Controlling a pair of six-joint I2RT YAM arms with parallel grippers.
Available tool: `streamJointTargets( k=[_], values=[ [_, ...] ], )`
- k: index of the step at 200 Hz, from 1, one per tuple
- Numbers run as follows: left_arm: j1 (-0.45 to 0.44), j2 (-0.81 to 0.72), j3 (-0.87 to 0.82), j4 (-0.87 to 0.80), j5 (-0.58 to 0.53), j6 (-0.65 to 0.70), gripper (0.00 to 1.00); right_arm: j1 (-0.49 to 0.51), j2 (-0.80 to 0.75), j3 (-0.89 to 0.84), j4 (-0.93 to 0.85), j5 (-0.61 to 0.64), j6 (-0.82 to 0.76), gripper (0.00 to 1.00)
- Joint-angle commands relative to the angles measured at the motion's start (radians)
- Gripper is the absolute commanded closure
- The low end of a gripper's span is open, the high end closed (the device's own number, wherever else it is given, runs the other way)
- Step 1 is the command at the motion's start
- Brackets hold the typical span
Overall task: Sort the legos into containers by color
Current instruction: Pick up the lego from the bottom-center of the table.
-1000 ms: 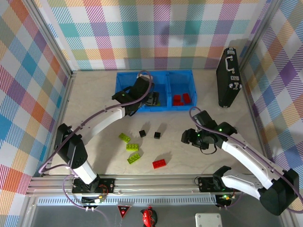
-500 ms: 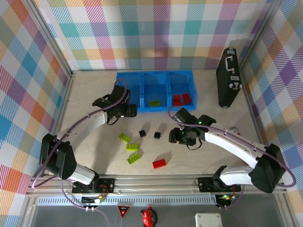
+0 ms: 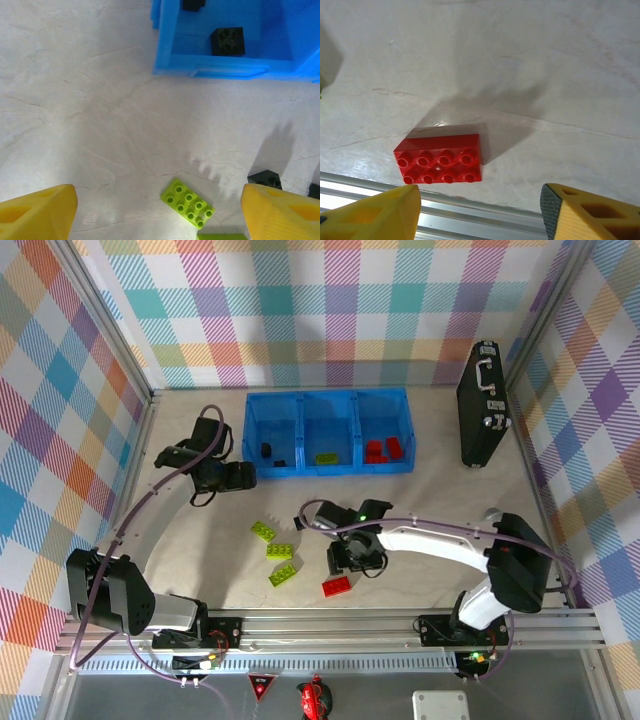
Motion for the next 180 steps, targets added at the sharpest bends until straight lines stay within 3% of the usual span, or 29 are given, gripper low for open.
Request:
streamJointTargets(
  k=[1, 75, 180],
  values=[
    [0.032, -0.035, -0.034, 0.016, 0.018, 0.053, 0.13, 0.039, 0.062, 0.052, -0.035, -0.006, 0.034, 0.32],
    [0.057, -0.033, -0.075, 0.042, 0.039, 0.053, 0.13, 0.087, 0.191, 0.091, -0.010, -0.064, 0.042, 0.24],
    [0.057, -0.043, -0.090, 0.050, 0.036, 0.051, 0.11, 0.101, 0.239, 0.055, 0.057, -0.114, 0.060, 0.26]
  ],
)
